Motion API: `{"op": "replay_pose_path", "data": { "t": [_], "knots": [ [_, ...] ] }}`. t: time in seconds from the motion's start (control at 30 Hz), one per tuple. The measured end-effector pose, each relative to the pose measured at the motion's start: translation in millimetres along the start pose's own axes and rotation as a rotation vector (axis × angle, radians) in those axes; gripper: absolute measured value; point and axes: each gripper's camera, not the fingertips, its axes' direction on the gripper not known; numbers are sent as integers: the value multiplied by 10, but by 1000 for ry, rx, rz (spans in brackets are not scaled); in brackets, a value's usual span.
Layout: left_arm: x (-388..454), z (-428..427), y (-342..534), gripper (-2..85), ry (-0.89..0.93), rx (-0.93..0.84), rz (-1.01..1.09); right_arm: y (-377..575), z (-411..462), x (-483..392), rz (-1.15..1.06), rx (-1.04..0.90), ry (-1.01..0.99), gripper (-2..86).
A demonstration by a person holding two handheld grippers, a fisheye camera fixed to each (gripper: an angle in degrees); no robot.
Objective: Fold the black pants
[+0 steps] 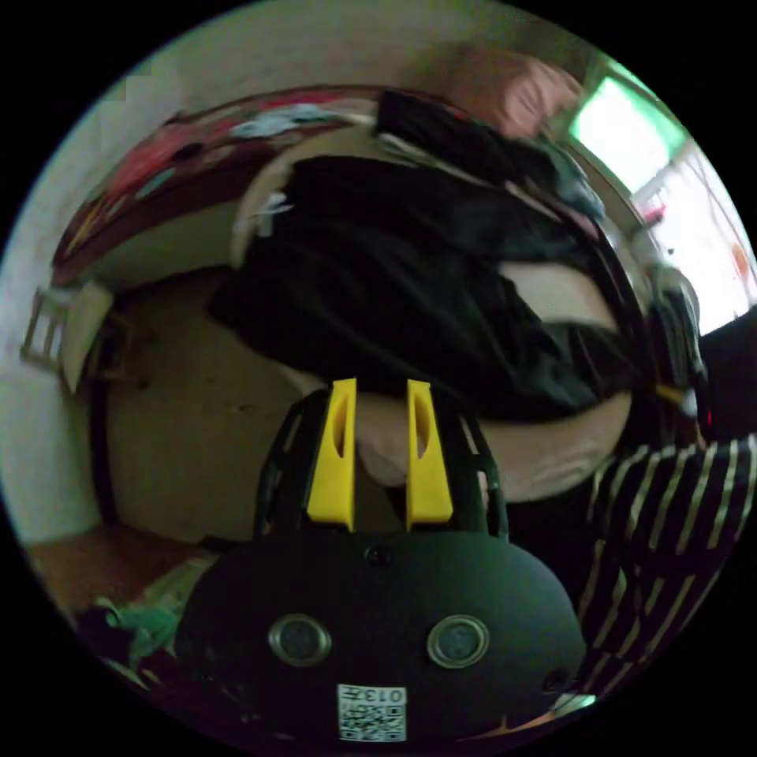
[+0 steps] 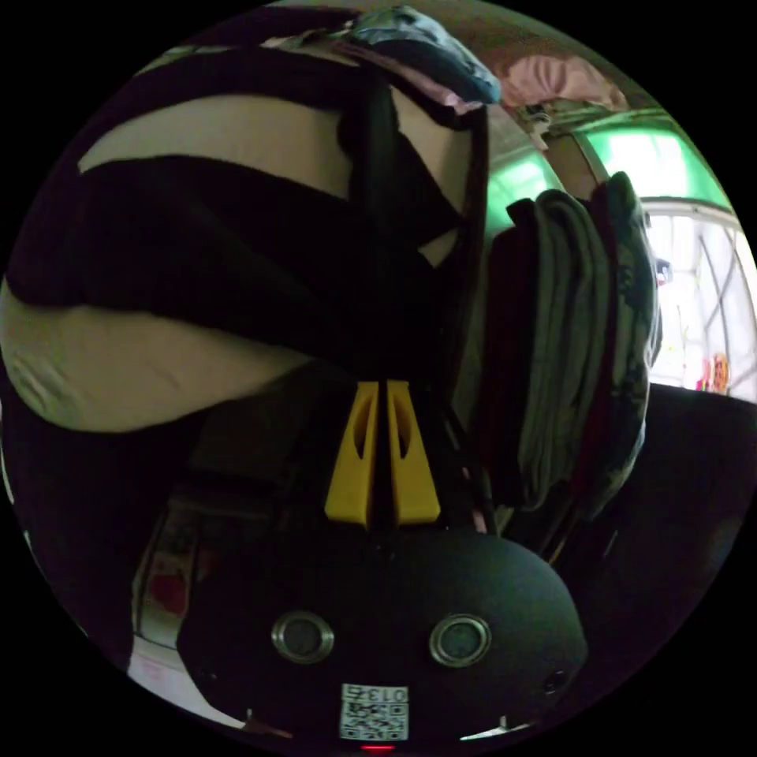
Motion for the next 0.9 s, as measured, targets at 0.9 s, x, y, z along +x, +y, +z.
{"op": "replay_pose_path", "data": {
  "t": [0.9],
  "knots": [
    [-2592, 398, 1031, 15, 426, 243, -370, -4133, -3018, -3163, -573, 590, -631, 72]
  ]
}}
